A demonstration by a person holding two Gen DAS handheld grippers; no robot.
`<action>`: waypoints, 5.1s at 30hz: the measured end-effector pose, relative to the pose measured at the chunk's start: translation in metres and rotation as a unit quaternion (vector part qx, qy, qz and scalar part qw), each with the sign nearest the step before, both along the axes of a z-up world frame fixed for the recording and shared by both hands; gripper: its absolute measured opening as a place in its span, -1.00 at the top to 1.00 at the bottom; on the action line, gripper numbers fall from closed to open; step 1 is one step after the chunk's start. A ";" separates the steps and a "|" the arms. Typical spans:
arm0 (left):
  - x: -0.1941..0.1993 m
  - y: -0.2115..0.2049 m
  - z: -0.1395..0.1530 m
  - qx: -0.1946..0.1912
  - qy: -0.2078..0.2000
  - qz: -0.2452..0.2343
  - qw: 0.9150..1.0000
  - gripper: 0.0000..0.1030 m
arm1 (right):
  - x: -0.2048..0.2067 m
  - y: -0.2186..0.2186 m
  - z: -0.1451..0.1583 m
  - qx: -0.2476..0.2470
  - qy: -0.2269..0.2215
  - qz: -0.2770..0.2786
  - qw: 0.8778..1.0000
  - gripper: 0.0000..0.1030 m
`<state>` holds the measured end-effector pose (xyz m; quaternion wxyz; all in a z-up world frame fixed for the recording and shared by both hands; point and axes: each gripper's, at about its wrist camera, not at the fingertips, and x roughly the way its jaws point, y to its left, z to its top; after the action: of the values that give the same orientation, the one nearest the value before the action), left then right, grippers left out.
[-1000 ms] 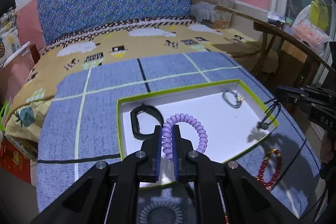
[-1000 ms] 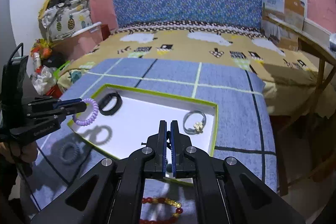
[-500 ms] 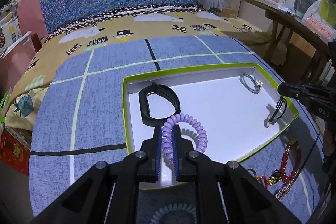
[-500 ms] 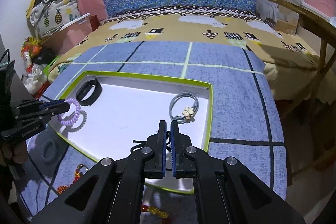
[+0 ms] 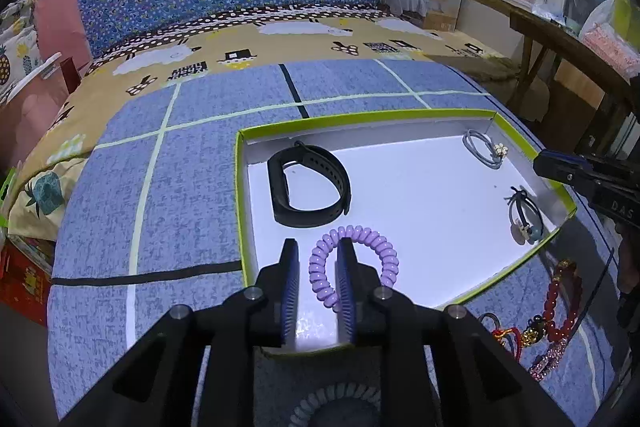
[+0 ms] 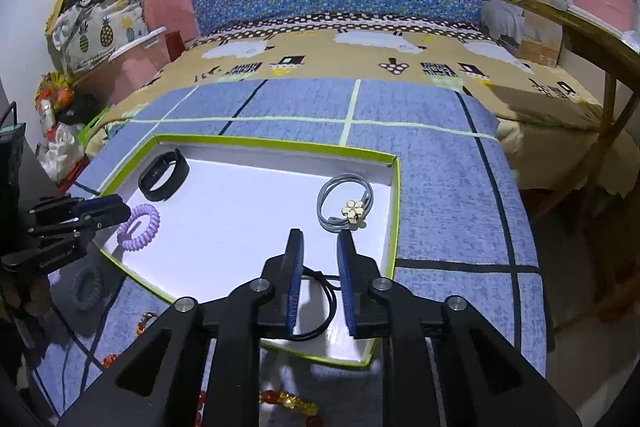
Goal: Organize jewelry
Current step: 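Open the right tool in the box while the left releases the purple coil, then move the left tool to the light-blue coil while the right moves to the red bead bracelet, then grasp the light-blue coil with the left tool while the right lifts the red bead bracelet, then carry the light-blue coil with the left tool while the right carries the red bracelet into the box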
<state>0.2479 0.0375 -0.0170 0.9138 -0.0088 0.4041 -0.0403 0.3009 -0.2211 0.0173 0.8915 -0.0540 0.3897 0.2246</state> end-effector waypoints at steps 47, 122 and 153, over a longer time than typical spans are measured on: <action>-0.163 -0.002 0.023 -0.013 -0.083 0.023 0.996 0.59 | -0.173 -0.027 0.007 0.032 -0.023 -0.058 0.998 0.57; -0.109 -0.012 0.045 -0.009 -0.076 -0.002 0.997 0.82 | -0.127 -0.006 0.054 -0.008 -0.098 -0.031 0.995 0.82; -0.014 -0.026 0.058 -0.001 -0.081 -0.025 0.996 0.82 | -0.047 0.037 0.075 0.002 -0.108 0.018 0.994 0.82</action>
<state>0.2343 0.0110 0.0409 0.9421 0.0033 0.3293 -0.0640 0.2539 -0.1838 0.0923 0.9244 -0.0829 0.2891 0.2345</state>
